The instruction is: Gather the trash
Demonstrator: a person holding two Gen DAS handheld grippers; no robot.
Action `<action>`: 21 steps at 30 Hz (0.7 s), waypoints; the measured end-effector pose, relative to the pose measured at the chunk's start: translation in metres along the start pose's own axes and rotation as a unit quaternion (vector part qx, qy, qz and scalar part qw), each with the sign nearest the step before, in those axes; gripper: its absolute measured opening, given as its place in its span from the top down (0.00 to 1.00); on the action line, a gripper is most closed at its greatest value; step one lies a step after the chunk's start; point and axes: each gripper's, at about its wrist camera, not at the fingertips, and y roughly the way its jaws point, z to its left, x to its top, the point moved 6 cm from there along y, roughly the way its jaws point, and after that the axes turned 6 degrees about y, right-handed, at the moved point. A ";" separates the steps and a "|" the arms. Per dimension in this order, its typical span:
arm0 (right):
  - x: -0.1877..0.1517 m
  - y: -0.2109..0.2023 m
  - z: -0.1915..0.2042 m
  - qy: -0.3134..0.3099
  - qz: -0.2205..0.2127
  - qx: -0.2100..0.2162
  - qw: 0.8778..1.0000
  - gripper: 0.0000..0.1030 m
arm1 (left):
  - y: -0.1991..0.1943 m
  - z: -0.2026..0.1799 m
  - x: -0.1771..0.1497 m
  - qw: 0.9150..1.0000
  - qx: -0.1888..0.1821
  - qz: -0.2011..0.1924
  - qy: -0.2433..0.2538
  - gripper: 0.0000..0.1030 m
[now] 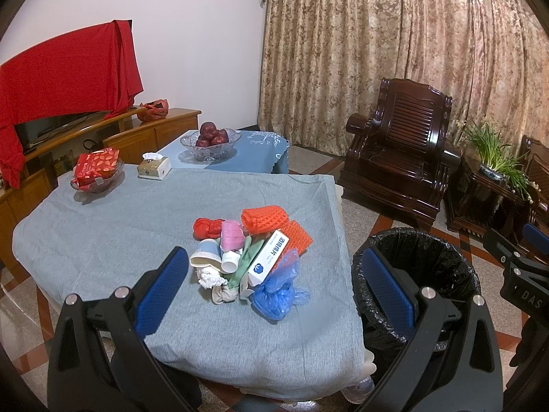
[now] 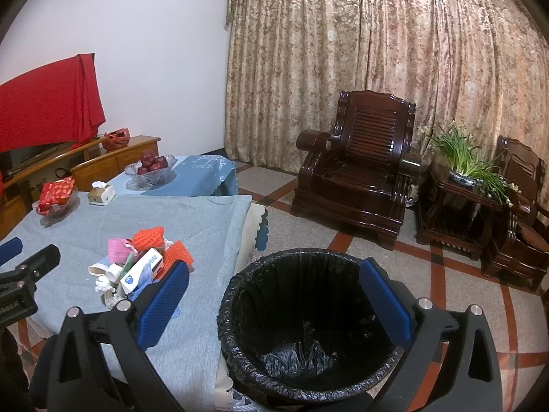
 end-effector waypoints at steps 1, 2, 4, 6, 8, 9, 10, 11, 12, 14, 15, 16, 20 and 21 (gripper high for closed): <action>0.000 0.000 0.000 0.000 0.000 0.000 1.000 0.06 | 0.000 0.000 0.001 1.000 0.000 0.000 0.000 0.05; 0.000 0.000 0.001 -0.001 0.000 0.000 1.000 0.06 | 0.000 0.000 0.001 1.000 0.000 0.000 0.000 0.05; 0.000 0.000 0.001 0.000 0.001 0.001 1.000 0.06 | 0.000 0.000 0.000 1.000 0.000 0.000 0.000 0.05; -0.004 0.002 -0.001 -0.001 0.001 0.001 1.000 0.06 | -0.002 0.003 0.002 1.000 0.000 0.001 0.000 0.05; -0.011 0.006 0.000 -0.001 0.002 0.002 1.000 0.06 | -0.002 0.003 0.002 1.000 0.000 0.001 -0.001 0.05; -0.011 0.007 -0.001 -0.001 0.002 0.002 1.000 0.06 | -0.002 0.003 0.002 1.000 0.000 0.001 -0.001 0.05; -0.013 0.008 -0.001 -0.001 0.003 0.002 1.000 0.06 | -0.002 0.003 0.002 1.000 0.000 0.001 -0.001 0.05; -0.013 0.009 0.002 -0.001 0.003 0.002 1.000 0.06 | -0.001 0.002 0.002 1.000 -0.001 0.002 -0.001 0.05; -0.011 0.012 0.003 -0.001 0.004 0.003 1.000 0.06 | -0.001 0.003 0.001 1.000 -0.003 0.003 -0.002 0.05; -0.009 0.017 0.008 0.000 0.006 0.008 1.000 0.06 | 0.000 0.005 0.001 1.000 -0.003 0.002 -0.009 0.05; -0.007 0.017 0.010 0.000 0.007 0.011 1.000 0.06 | 0.011 0.011 -0.012 1.000 -0.003 0.002 -0.013 0.05; -0.008 0.021 0.014 -0.002 0.007 0.014 1.000 0.06 | 0.017 0.017 -0.015 1.000 0.001 0.001 -0.019 0.05; -0.014 0.038 0.030 -0.005 0.011 0.033 0.999 0.06 | 0.035 0.039 -0.028 0.999 0.021 0.004 -0.029 0.05; -0.015 0.042 0.033 -0.006 0.012 0.037 0.999 0.06 | 0.039 0.046 -0.029 0.999 0.024 0.006 -0.032 0.05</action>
